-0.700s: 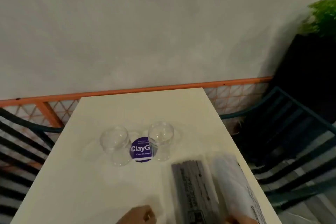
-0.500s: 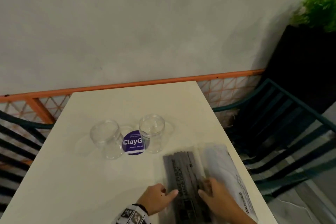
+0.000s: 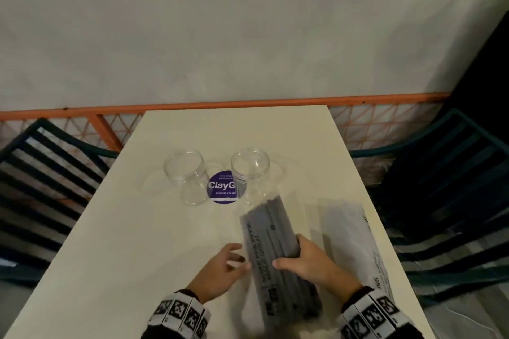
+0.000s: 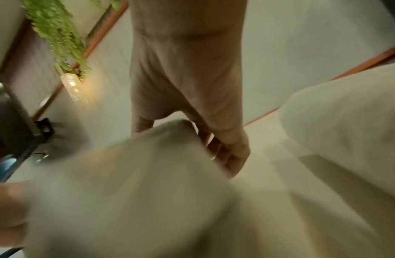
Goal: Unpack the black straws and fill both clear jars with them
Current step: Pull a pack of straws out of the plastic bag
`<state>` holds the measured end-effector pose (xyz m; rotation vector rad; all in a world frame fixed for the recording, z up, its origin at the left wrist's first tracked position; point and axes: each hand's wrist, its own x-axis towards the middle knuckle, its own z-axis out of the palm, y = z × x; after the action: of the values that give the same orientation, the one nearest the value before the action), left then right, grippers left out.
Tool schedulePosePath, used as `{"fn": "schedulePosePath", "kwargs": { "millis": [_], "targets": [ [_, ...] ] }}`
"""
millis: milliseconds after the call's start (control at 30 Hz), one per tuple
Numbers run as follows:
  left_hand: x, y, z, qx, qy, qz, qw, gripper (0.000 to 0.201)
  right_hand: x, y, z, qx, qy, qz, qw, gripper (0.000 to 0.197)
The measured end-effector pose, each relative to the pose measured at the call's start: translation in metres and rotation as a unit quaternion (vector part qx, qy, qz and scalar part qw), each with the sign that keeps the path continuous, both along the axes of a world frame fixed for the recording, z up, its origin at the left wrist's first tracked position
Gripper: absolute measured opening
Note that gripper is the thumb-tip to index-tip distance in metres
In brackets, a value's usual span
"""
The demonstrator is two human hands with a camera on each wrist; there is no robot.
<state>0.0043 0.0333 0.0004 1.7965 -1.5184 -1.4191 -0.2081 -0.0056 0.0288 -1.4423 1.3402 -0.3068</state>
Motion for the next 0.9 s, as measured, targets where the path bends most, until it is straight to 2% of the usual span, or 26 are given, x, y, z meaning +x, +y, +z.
{"fn": "schedulePosePath", "kwargs": {
  "millis": [100, 200, 267, 333, 400, 467, 600, 767, 800, 900],
  "targets": [
    [0.019, 0.003, 0.024, -0.053, 0.049, 0.136, 0.988, 0.042, 0.015, 0.001, 0.016, -0.060, 0.030, 0.075, 0.995, 0.051],
    [0.037, 0.003, 0.048, -0.075, 0.123, 0.209, 0.967, 0.046, 0.035, 0.007, 0.028, -0.142, 0.069, 0.147, 0.976, 0.048],
    [0.049, 0.000, 0.062, -0.101, 0.133, 0.212, 0.963, 0.045, 0.049, 0.007, 0.032, -0.232, 0.121, 0.175, 0.949, 0.042],
    [0.058, -0.002, 0.069, -0.102, 0.108, 0.179, 0.973, 0.036, 0.064, 0.006, 0.033, -0.314, 0.186, 0.220, 0.905, 0.044],
    [0.066, -0.002, 0.070, -0.094, 0.066, 0.135, 0.984, 0.031, 0.077, 0.003, 0.030, -0.333, 0.224, 0.246, 0.882, 0.053],
    [0.073, -0.001, 0.068, -0.108, 0.039, 0.135, 0.984, 0.024, 0.088, 0.001, 0.031, -0.314, 0.232, 0.252, 0.886, 0.060],
    [0.088, -0.002, 0.065, -0.177, 0.016, 0.194, 0.965, 0.005, 0.098, -0.003, 0.033, -0.317, 0.232, 0.255, 0.884, 0.075],
    [0.105, -0.006, 0.068, -0.233, 0.025, 0.203, 0.951, 0.010, 0.093, -0.012, 0.041, -0.258, 0.199, 0.240, 0.914, 0.075],
    [0.108, -0.006, 0.069, -0.242, 0.034, 0.208, 0.947, 0.013, 0.088, -0.014, 0.042, -0.244, 0.182, 0.215, 0.928, 0.069],
    [0.120, -0.011, 0.077, -0.268, 0.065, 0.229, 0.934, 0.011, 0.067, -0.022, 0.048, -0.212, 0.133, 0.150, 0.956, 0.030]
  ]
}}
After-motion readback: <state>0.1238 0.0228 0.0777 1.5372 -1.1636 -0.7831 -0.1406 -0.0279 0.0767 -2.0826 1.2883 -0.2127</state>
